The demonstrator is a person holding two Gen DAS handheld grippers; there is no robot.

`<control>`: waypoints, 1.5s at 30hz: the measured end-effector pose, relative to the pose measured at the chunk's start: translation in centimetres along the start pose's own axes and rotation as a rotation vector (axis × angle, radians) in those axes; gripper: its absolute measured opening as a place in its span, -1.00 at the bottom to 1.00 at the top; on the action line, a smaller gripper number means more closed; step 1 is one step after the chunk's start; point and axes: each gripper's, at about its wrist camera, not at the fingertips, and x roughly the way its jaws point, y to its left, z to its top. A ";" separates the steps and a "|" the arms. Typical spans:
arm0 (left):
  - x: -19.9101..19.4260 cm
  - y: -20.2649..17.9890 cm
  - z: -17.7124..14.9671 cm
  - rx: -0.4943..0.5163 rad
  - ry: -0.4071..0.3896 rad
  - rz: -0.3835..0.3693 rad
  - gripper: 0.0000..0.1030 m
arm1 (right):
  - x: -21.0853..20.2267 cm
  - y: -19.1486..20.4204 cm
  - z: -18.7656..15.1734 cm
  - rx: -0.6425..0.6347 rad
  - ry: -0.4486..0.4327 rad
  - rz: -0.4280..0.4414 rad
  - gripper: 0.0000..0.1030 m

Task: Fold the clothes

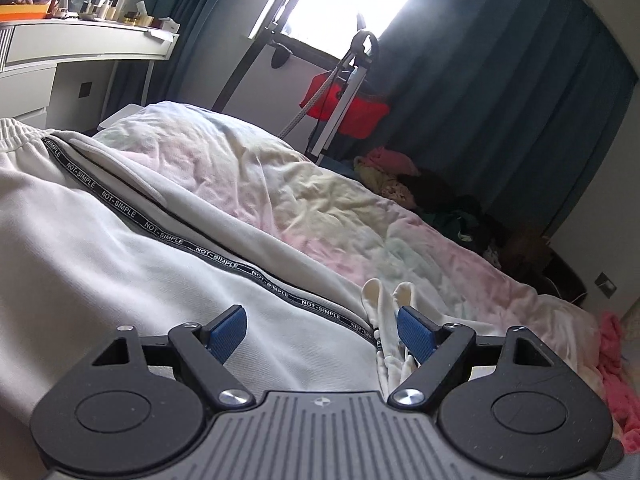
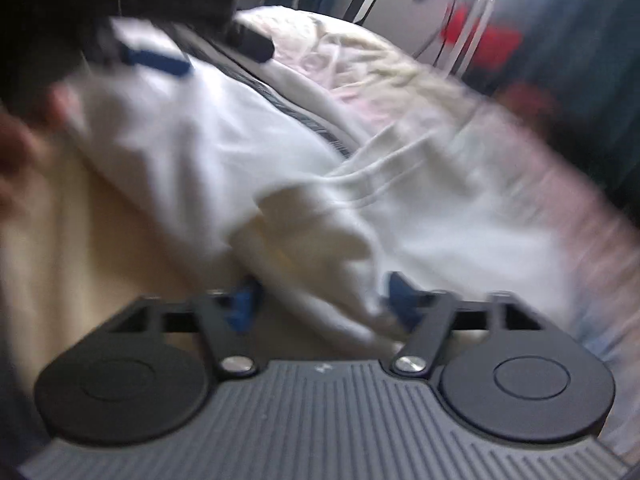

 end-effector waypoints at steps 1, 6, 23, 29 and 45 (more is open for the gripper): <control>-0.1 -0.1 -0.1 0.002 0.004 -0.006 0.63 | -1.0 -0.4 -0.2 0.059 -0.010 0.032 0.51; -0.8 -2.1 -1.2 0.109 0.027 -0.102 0.63 | -5.4 -2.7 -0.3 0.240 -0.160 0.011 0.51; 1.9 -7.0 -5.2 0.266 0.141 -0.280 0.44 | -0.7 -12.5 -3.6 0.865 -0.082 -0.106 0.55; 3.4 -6.3 -5.9 0.261 0.202 -0.225 -0.34 | -0.8 -13.1 -4.3 0.937 -0.084 -0.074 0.50; 1.8 -5.8 -6.3 0.222 0.311 -0.167 -0.65 | 0.6 -10.9 -2.9 0.723 -0.022 -0.163 0.56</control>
